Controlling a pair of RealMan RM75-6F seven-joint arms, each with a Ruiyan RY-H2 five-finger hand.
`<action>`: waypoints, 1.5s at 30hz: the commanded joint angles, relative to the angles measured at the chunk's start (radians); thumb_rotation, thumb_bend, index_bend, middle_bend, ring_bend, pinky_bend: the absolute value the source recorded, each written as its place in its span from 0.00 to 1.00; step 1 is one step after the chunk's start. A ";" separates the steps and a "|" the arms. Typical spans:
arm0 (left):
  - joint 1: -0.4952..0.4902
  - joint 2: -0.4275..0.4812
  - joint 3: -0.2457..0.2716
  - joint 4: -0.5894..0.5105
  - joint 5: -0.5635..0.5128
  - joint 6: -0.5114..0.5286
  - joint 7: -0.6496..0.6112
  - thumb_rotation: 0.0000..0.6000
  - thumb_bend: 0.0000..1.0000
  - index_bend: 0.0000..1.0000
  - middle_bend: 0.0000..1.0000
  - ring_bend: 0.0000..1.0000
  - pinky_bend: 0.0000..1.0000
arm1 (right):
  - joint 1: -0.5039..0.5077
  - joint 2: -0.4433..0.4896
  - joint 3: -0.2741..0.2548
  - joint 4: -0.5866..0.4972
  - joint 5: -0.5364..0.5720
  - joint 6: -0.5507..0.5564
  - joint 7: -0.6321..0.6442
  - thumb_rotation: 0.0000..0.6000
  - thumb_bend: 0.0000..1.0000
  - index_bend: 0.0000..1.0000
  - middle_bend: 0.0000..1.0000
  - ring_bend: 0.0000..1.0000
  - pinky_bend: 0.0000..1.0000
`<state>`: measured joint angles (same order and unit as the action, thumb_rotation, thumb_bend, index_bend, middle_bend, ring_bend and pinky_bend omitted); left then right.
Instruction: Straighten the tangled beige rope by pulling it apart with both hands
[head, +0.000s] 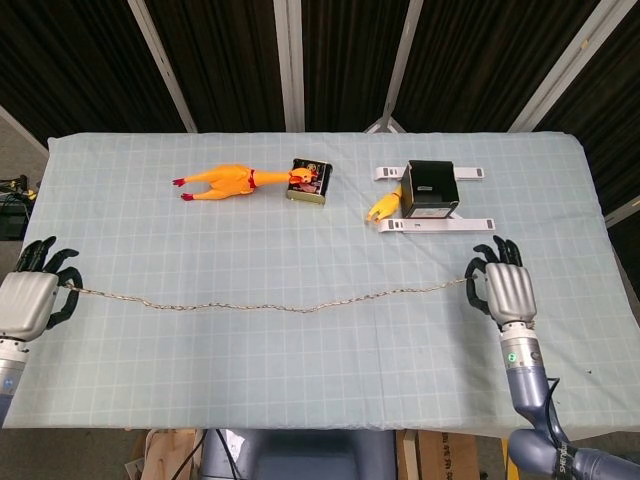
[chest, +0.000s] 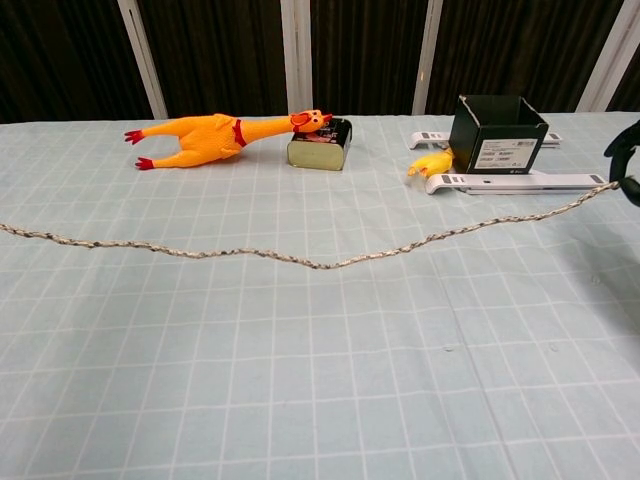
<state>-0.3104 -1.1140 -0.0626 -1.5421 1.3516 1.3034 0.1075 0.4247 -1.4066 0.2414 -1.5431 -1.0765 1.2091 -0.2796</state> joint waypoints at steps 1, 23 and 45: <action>0.004 0.003 -0.002 0.005 0.001 0.001 -0.005 1.00 0.68 0.64 0.20 0.00 0.00 | -0.003 0.003 0.001 0.003 0.003 0.004 0.002 1.00 0.56 0.61 0.26 0.04 0.00; 0.023 -0.069 0.016 0.058 -0.003 -0.039 0.007 1.00 0.68 0.64 0.20 0.00 0.00 | -0.032 0.012 -0.017 0.061 0.032 -0.011 0.043 1.00 0.56 0.61 0.26 0.04 0.00; 0.010 -0.185 0.037 0.150 -0.030 -0.114 0.114 1.00 0.68 0.64 0.20 0.00 0.00 | -0.048 -0.043 -0.052 0.160 0.031 -0.051 0.061 1.00 0.56 0.61 0.26 0.04 0.00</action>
<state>-0.2999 -1.2984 -0.0265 -1.3927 1.3219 1.1898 0.2209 0.3771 -1.4495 0.1894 -1.3831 -1.0453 1.1585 -0.2191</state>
